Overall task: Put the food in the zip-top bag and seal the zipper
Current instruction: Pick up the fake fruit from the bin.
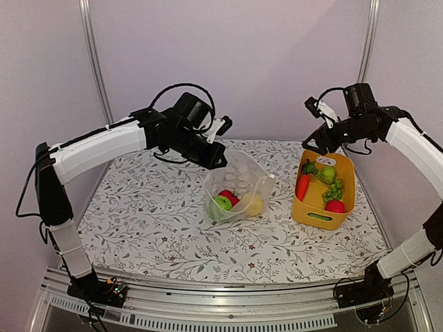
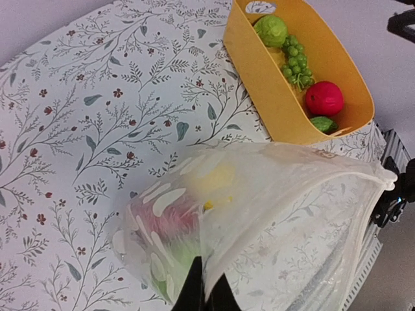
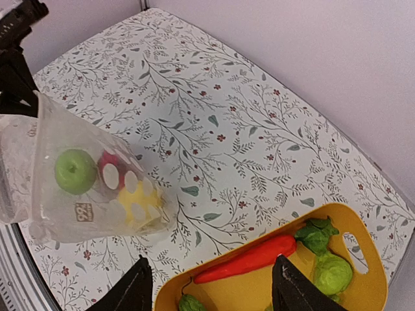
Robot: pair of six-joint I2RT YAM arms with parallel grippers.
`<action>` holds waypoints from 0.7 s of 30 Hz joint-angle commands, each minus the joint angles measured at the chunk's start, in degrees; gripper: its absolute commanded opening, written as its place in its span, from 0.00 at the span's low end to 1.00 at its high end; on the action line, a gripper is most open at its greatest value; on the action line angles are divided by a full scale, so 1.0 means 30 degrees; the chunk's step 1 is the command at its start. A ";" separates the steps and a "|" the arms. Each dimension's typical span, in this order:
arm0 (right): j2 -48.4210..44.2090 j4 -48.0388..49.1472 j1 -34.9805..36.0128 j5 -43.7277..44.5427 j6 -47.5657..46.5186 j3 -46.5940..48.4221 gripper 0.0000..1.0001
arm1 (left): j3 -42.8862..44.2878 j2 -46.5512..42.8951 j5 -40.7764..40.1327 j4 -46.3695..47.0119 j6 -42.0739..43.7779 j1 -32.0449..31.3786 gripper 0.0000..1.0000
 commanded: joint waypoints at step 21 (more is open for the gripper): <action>0.5061 0.1130 -0.3833 0.8487 -0.1791 -0.2043 0.57 | -0.5521 -0.3135 0.3345 0.6141 0.0777 0.1009 0.00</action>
